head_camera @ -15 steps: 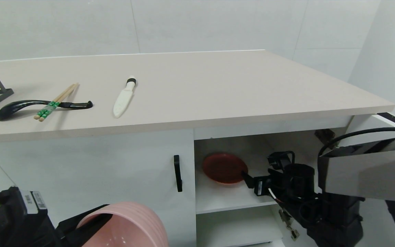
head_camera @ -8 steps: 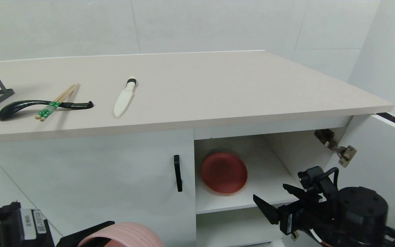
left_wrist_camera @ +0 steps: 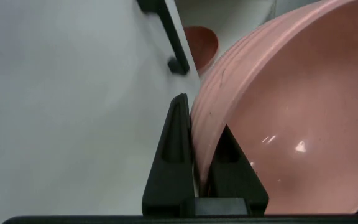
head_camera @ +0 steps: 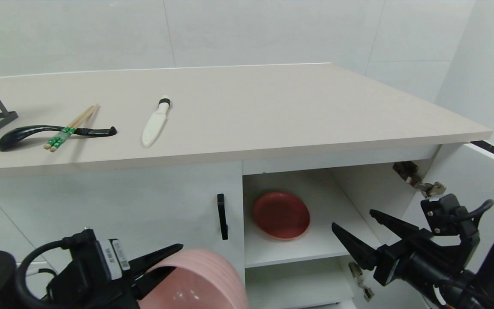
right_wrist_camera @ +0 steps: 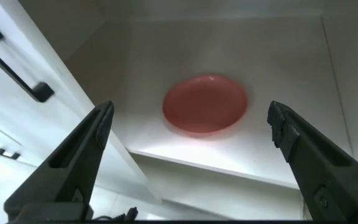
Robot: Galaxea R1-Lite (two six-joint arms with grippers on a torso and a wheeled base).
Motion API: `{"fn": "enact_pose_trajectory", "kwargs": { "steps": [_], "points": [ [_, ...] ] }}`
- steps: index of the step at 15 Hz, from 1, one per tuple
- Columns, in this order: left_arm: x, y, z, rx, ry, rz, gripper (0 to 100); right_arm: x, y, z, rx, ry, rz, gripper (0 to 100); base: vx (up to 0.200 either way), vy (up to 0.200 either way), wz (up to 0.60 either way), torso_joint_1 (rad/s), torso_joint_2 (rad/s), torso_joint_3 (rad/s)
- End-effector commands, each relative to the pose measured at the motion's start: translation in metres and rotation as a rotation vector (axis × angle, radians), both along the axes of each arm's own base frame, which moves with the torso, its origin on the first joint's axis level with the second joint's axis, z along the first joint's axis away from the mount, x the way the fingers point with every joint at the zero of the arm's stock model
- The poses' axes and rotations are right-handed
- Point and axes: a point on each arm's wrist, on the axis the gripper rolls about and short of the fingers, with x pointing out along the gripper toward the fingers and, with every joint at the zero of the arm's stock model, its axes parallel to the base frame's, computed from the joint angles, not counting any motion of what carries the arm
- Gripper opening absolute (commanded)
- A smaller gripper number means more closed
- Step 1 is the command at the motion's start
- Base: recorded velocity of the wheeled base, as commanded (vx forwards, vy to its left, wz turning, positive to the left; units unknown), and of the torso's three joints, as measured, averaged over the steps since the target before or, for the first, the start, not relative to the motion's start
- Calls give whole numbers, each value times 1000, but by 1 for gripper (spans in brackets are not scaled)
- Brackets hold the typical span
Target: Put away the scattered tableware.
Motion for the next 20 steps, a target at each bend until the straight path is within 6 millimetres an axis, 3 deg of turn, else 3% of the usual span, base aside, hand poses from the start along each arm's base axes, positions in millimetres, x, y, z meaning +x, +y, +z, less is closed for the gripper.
{"fn": "enact_pose_trajectory", "kwargs": {
  "steps": [1, 5, 8, 12, 13, 14, 20],
  "points": [
    [16, -32, -28, 63, -1, -54, 0, -1, -1, 3, 10, -11, -2, 100, 0, 0, 0, 0, 0, 0],
    [22, -49, -20, 28, -105, 13, 0, 0, -1, 2, 9, -10, -4, 100, 0, 0, 0, 0, 0, 0],
    [18, -61, -30, 61, -83, 22, 0, -1, -2, 4, 14, -17, -4, 100, 0, 0, 0, 0, 0, 0],
    [30, -104, -47, 58, -73, 112, 0, -4, -4, 11, 34, -44, -4, 100, 0, 0, 0, 0, 0, 0],
    [30, -104, -47, 58, -73, 112, 0, -4, -4, 11, 34, -44, -4, 100, 0, 0, 0, 0, 0, 0],
    [27, -124, -55, 19, -37, 120, 0, -4, -4, 11, 36, -46, -4, 100, 0, 0, 0, 0, 0, 0],
    [39, -166, -68, -24, -63, 169, 0, -4, -4, 12, 37, -48, -4, 100, 0, 0, 0, 0, 0, 0]
  ]
}}
